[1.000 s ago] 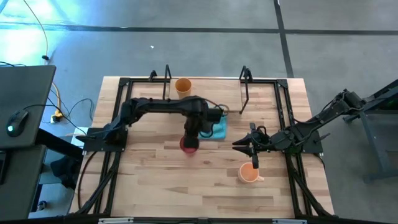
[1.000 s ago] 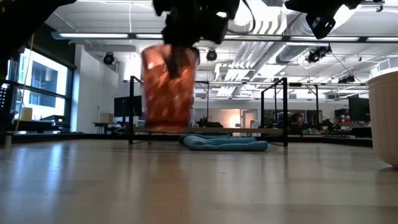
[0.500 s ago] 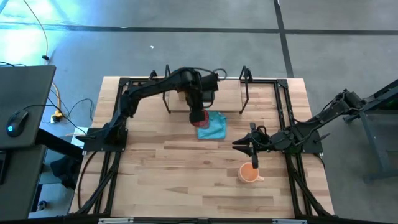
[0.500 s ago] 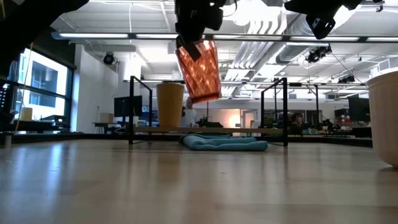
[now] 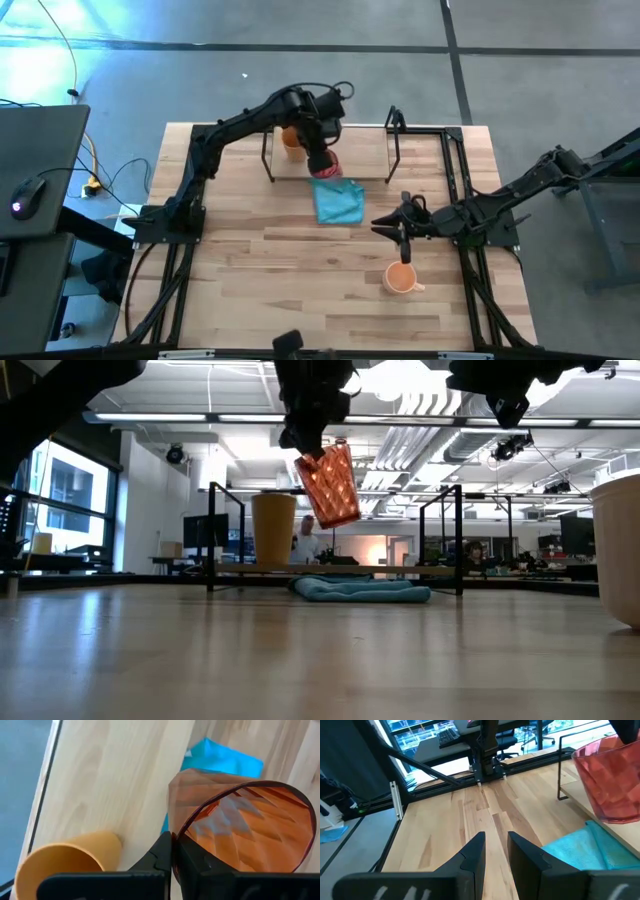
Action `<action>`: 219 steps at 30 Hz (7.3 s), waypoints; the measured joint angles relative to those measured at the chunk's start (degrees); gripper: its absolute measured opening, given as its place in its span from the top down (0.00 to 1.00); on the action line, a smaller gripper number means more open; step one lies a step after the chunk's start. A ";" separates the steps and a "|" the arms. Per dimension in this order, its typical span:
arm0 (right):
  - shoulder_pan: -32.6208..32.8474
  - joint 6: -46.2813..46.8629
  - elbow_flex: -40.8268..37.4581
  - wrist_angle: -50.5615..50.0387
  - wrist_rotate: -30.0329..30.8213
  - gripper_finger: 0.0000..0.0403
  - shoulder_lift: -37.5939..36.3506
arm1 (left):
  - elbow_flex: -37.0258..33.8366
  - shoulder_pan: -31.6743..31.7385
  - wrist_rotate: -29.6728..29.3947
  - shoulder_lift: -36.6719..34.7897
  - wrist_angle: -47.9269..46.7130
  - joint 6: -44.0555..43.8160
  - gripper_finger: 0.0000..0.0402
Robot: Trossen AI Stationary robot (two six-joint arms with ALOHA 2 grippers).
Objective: Stack small to large cups/mugs on shelf
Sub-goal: Put the orange cup on the shelf
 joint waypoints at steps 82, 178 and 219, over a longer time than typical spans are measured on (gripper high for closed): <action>-8.63 -1.52 0.00 0.17 -1.05 0.82 0.57 | 0.02 6.31 1.91 3.10 4.10 7.40 1.00; 0.59 5.21 0.00 1.81 -13.42 0.82 0.55 | -17.59 -20.70 2.80 1.33 2.47 -10.29 0.98; 0.91 7.16 0.00 1.60 -13.35 0.82 0.52 | -17.58 -19.19 4.66 1.27 0.15 -15.67 0.74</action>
